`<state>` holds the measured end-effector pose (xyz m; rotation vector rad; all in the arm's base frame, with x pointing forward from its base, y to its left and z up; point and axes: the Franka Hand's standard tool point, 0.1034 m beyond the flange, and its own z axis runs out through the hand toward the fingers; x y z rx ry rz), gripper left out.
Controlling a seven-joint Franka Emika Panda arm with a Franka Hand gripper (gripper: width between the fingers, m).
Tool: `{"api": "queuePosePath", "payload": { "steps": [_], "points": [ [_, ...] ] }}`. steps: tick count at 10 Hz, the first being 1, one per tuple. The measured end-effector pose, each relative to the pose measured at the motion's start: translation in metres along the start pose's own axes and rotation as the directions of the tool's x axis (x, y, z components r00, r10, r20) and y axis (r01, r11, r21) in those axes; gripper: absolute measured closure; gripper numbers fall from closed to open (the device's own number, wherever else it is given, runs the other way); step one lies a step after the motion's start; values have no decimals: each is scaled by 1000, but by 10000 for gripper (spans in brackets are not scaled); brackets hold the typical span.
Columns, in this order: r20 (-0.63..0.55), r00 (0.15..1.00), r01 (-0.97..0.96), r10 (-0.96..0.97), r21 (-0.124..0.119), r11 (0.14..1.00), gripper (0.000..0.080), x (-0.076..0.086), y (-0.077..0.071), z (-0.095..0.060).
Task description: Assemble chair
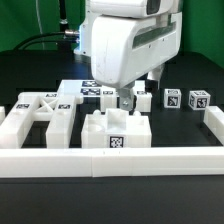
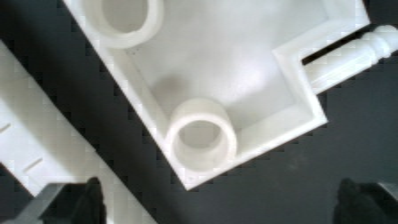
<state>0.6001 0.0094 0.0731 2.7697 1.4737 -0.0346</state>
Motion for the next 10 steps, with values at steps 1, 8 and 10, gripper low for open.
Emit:
{"api": "queuePosePath", "payload": {
  "steps": [1,8,10],
  "points": [
    [-1,1000,-9,9,1,1000,150,1,-1,0],
    [19,859,-512,512,10,859,150,-9,-3,28],
    [16,770,-639,638,21,769,150,-5,-5,28]
  ]
}}
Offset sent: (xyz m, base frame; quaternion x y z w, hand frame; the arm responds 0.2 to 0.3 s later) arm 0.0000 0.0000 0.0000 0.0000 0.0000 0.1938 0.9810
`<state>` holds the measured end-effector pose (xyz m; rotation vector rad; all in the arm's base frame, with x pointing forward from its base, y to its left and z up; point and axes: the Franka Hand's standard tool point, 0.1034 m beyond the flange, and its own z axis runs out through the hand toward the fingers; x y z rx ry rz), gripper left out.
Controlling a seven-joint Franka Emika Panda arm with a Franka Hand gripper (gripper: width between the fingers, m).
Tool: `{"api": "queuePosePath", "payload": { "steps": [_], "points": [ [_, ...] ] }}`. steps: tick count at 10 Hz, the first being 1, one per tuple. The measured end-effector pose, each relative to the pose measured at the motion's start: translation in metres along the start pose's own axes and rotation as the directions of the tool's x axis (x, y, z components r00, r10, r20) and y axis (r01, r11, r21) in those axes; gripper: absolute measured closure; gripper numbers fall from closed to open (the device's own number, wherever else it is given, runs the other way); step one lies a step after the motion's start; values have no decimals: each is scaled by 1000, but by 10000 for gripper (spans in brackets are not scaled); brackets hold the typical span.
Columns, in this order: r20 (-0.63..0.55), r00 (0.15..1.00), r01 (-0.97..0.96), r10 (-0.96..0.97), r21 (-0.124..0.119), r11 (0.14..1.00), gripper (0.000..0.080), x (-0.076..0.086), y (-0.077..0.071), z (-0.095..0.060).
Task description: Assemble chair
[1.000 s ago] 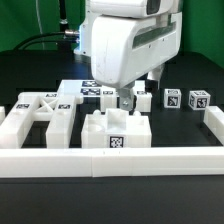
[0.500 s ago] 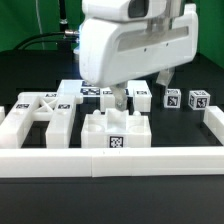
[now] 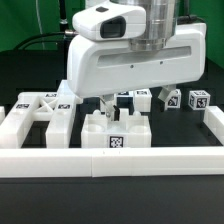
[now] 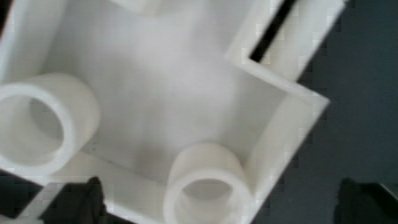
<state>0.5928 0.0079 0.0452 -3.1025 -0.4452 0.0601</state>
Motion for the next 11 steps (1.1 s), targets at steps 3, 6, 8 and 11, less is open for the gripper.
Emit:
{"api": "queuePosePath", "payload": {
  "steps": [3,6,8,11],
  "points": [
    [4,974,-228,228,23,973,150,0,-7,4],
    [-10,963,-267,268,34,963,150,-9,-17,24],
    [-11,965,-260,261,34,965,150,-14,-19,35],
    [-15,966,-258,259,34,965,150,-14,-20,40]
  ]
}}
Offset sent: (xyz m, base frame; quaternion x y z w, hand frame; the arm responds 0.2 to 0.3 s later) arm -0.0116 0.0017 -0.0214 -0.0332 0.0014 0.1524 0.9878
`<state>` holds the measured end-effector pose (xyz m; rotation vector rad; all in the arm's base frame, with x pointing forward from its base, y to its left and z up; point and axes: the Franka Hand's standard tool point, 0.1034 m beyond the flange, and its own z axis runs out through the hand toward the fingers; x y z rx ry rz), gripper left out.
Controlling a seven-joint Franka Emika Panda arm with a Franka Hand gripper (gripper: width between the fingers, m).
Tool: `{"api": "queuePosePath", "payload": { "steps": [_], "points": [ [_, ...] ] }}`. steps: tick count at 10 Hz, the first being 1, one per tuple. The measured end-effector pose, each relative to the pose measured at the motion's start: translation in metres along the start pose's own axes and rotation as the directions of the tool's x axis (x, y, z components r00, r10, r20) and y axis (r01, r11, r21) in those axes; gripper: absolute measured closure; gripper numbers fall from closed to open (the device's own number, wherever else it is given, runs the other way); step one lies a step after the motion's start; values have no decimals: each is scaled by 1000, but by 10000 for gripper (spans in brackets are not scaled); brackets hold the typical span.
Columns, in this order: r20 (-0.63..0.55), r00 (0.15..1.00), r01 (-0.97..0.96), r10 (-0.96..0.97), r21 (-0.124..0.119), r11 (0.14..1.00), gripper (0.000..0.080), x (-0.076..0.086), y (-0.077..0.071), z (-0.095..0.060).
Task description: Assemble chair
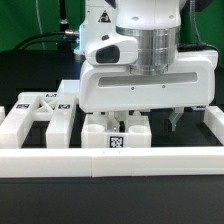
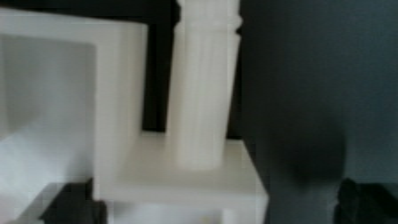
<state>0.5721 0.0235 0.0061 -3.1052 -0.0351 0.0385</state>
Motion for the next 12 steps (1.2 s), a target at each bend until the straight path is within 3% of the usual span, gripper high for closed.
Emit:
{"api": "queuePosePath", "payload": {
  "steps": [2,3,4,5,6,7,11,12],
  "points": [
    [0,1000,2,-2,0,1000,407,0,0,0],
    [0,1000,2,-2,0,1000,407,0,0,0],
    [0,1000,3,-3,0,1000,589,0,0,0],
    [0,1000,3,-3,0,1000,717,0,0,0],
    [0,1000,3,-3,0,1000,717,0,0,0],
    [0,1000,4,-4,0,1000,768,0,0,0],
    [0,1000,2,-2,1,1000,768,0,-2,0],
    [-1,1000,1,-1,5,1000,768,1,-13,0]
  ]
}}
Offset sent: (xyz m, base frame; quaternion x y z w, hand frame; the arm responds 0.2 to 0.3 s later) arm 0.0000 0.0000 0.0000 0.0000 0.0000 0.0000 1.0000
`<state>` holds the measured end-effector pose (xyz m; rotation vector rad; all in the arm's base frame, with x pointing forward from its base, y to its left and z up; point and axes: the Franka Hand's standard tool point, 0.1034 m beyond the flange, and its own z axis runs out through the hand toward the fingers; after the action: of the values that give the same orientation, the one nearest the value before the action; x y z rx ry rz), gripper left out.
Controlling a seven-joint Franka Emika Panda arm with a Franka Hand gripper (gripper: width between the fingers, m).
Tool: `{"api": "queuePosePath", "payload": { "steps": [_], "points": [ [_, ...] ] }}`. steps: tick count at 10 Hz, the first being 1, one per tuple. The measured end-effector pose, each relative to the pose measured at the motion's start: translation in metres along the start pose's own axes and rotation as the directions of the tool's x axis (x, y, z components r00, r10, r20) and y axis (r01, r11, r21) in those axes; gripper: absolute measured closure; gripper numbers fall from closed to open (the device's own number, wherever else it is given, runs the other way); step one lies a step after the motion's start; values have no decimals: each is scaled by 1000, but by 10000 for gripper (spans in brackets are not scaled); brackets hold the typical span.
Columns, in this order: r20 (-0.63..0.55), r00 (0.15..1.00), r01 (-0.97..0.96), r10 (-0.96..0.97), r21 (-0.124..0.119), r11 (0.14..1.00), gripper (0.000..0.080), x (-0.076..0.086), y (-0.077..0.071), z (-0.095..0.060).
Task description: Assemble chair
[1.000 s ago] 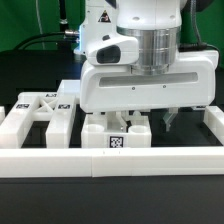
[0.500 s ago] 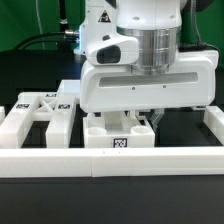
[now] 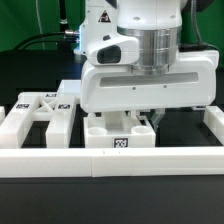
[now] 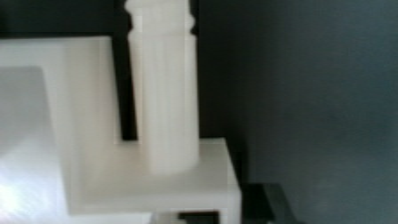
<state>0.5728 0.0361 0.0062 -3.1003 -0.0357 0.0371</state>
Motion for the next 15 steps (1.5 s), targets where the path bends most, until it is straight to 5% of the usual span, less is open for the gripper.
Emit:
{"api": "queuePosePath", "payload": {
  "steps": [4,7,13,15],
  "points": [
    [-21,998,65,-65,4,998,768,21,-52,0],
    [-34,996,84,-83,6,996,768,32,-76,2],
    [-23,996,83,-83,-1,997,768,33,-77,-2],
    [-10,998,69,-69,-13,998,445,34,-66,-12]
  ]
}}
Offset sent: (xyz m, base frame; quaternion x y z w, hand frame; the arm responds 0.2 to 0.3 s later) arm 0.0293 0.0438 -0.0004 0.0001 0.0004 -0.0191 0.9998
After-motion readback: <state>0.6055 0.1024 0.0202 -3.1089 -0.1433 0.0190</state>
